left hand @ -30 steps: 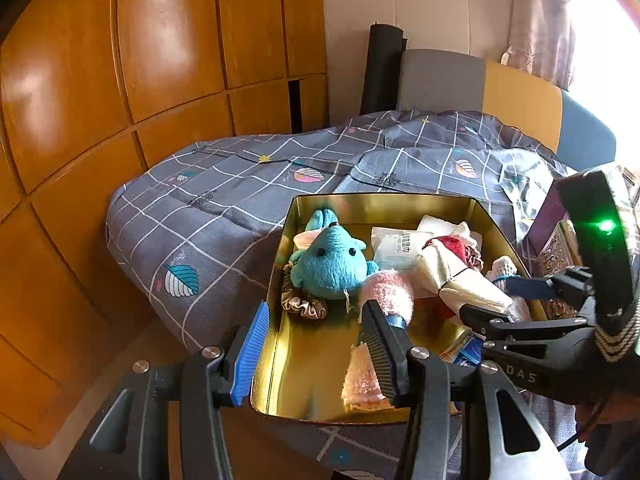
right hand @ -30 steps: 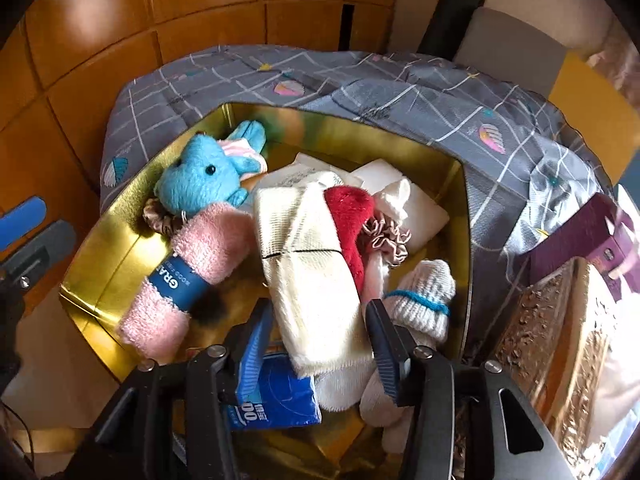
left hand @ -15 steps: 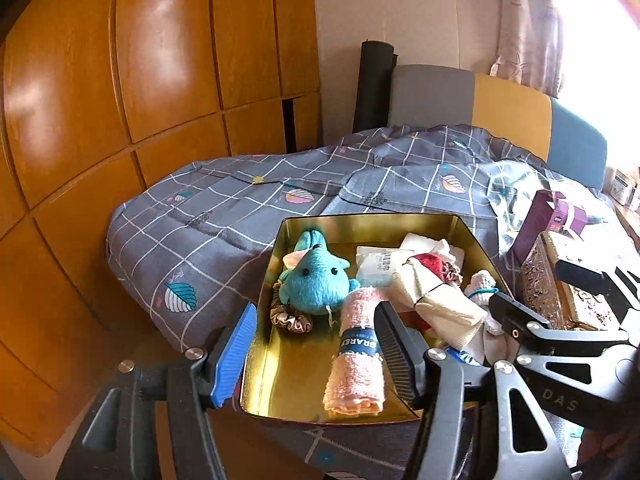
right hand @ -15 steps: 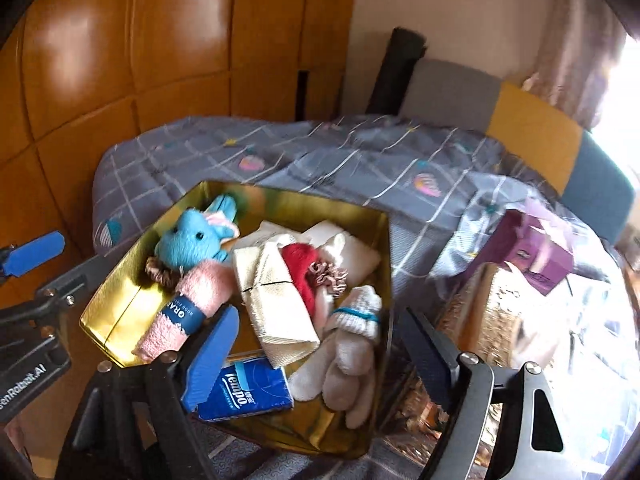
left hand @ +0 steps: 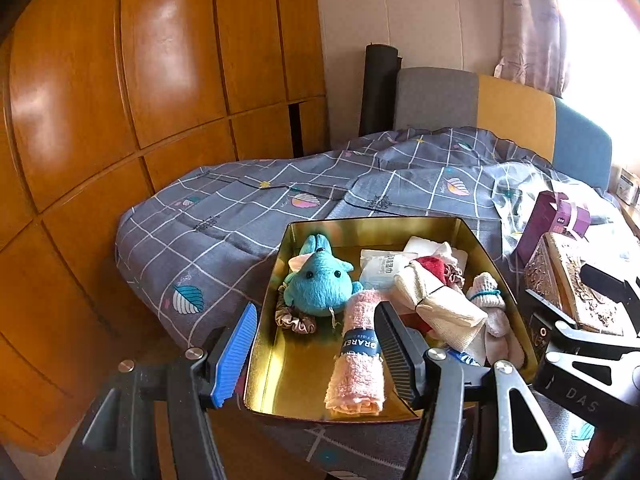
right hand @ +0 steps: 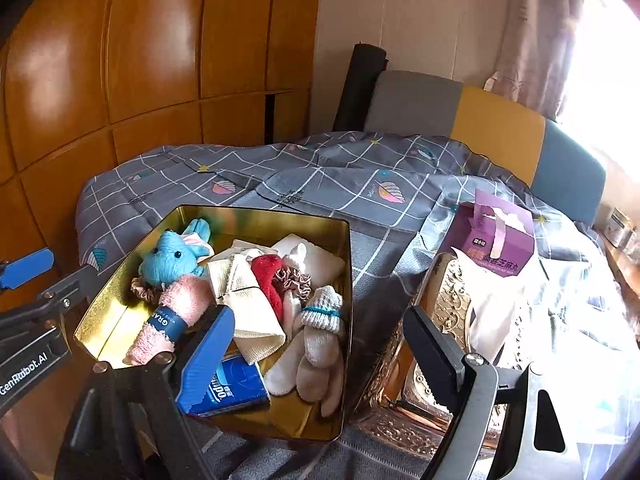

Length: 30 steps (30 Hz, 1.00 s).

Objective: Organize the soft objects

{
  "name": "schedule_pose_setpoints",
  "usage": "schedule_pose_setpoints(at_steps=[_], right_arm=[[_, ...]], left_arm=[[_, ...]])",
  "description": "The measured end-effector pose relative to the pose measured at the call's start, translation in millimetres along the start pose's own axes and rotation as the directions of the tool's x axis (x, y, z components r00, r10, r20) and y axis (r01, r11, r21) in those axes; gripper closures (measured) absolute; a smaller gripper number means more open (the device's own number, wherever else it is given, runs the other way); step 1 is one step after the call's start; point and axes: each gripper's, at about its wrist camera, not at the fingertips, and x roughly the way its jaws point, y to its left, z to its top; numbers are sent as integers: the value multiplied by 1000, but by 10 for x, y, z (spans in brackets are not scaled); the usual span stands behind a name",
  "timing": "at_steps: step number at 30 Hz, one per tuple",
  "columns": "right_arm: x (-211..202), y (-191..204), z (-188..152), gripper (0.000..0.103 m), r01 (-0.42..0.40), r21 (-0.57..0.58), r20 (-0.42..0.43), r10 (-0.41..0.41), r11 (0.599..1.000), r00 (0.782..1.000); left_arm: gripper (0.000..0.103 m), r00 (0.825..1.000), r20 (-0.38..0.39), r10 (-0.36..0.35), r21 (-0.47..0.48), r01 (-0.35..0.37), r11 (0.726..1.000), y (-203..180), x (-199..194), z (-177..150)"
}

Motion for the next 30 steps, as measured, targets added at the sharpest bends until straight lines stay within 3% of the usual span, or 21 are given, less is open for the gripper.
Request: schedule_pose_setpoints(at_steps=[30], right_arm=[[-10,-33,-14,14,4,31,9,-4,1000,1000]], left_arm=[[41,999,-14,29,2,-29,1000,1,10,-34]])
